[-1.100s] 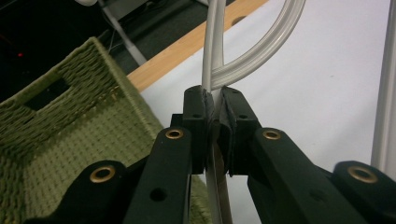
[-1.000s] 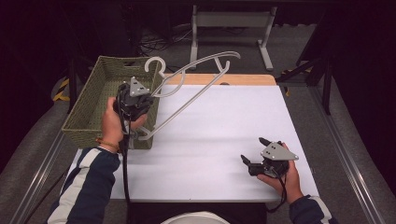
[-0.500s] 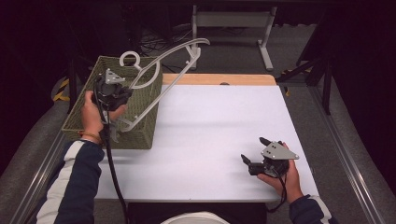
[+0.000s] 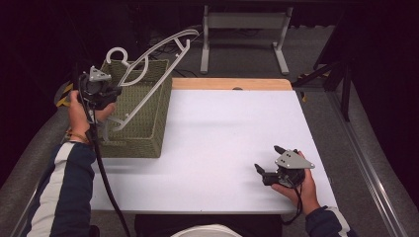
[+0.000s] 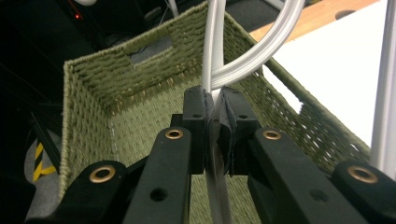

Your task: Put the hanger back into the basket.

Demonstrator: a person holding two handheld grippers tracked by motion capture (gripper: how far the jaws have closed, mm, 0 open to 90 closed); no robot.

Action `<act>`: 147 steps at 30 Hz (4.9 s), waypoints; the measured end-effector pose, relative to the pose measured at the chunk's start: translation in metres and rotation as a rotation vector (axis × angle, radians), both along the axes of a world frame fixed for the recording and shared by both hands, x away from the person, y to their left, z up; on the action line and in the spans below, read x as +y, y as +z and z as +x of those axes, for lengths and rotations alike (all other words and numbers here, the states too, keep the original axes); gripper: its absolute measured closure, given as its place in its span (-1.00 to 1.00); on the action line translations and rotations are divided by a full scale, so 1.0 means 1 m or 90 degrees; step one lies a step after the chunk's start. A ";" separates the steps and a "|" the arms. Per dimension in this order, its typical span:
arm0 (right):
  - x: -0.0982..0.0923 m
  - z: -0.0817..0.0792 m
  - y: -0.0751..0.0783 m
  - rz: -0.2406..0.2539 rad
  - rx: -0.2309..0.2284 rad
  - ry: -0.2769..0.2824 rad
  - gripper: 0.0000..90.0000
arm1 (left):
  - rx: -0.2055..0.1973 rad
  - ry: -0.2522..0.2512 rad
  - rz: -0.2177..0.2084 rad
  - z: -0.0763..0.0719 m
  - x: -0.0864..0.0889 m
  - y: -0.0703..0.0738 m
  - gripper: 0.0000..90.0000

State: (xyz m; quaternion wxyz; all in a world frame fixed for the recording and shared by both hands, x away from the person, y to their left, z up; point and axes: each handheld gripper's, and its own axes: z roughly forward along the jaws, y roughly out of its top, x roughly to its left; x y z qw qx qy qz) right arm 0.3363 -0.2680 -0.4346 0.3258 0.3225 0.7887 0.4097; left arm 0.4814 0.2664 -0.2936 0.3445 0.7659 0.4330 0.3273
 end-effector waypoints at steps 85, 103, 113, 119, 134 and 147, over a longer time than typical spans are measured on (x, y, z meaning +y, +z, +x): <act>0.004 -0.002 -0.004 -0.015 -0.001 0.001 -0.74 | -0.157 -0.191 -0.091 -0.057 -0.057 -0.049 -0.74; 0.001 -0.008 -0.001 -0.014 -0.024 -0.017 -0.74 | -0.164 -0.305 -0.119 -0.092 -0.079 -0.075 -0.87; 0.007 -0.012 0.005 0.005 -0.036 -0.006 -0.75 | -0.159 -0.331 -0.101 -0.116 -0.096 -0.098 -0.87; 0.008 -0.012 0.005 0.012 -0.034 -0.002 -0.75 | -0.139 -0.344 -0.083 -0.127 -0.106 -0.113 -0.89; 0.010 -0.015 0.004 0.006 -0.043 0.014 -0.75 | -0.085 -0.320 -0.074 -0.139 -0.086 -0.147 -0.86; 0.007 -0.014 0.005 0.004 -0.045 0.006 -0.75 | -0.072 -0.312 -0.072 -0.140 -0.079 -0.152 -0.89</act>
